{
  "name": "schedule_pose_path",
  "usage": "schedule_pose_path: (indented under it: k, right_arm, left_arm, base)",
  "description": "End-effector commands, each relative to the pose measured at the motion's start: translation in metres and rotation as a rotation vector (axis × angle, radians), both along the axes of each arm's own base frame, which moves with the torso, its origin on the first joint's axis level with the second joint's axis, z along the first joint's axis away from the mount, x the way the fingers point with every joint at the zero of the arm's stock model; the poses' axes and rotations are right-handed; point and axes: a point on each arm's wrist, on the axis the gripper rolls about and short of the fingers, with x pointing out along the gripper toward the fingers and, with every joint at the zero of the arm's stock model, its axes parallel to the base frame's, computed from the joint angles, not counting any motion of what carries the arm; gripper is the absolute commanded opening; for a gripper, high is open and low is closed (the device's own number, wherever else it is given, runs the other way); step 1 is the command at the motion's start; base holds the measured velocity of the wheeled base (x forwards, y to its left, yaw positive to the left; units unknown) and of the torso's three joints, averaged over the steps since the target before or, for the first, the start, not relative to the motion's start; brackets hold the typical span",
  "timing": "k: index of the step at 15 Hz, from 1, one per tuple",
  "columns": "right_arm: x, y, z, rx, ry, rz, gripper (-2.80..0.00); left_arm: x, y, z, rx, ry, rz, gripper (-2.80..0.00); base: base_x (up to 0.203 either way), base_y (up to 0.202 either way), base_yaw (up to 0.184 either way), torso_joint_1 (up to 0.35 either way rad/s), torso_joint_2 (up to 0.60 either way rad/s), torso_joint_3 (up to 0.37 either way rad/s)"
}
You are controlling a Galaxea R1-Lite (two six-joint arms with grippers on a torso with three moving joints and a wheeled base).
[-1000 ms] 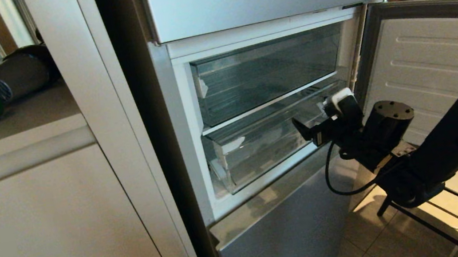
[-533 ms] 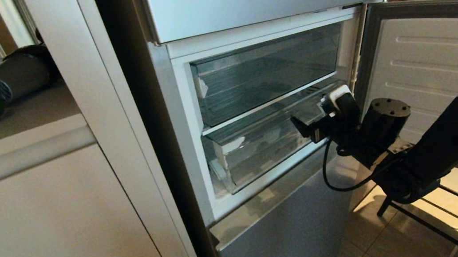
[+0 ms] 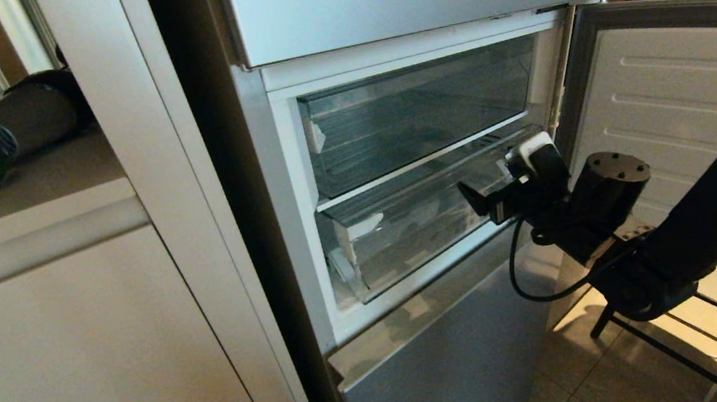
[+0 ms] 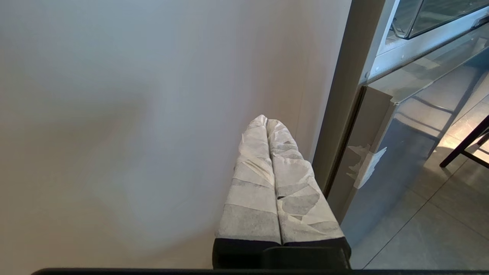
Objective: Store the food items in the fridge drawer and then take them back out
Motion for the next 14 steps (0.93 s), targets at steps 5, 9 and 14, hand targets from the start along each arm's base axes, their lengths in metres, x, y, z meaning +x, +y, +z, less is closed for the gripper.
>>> schedule_pose_path:
  k: [5,9,14]
  right_arm:
    - [-0.024,-0.007,0.011,0.003,-0.023,-0.001,0.0]
    - [-0.047,-0.013,0.017,-0.016,-0.009,-0.002,0.0]
    - [-0.086,-0.019,0.029,-0.037,-0.005,0.012,0.0]
  left_arm:
    - [0.0,0.0,-0.002,0.0,0.006,0.0,-2.8]
    - [0.0,0.0,-0.002,0.0,0.006,0.0,-2.8]
    - [0.0,0.0,-0.002,0.0,0.006,0.0,-2.8]
  base:
    - [0.0,0.0,0.0,0.0,0.0,0.0]
    - [0.0,0.0,0.0,0.0,0.0,0.0]
    - [0.0,0.0,0.0,0.0,0.0,0.0]
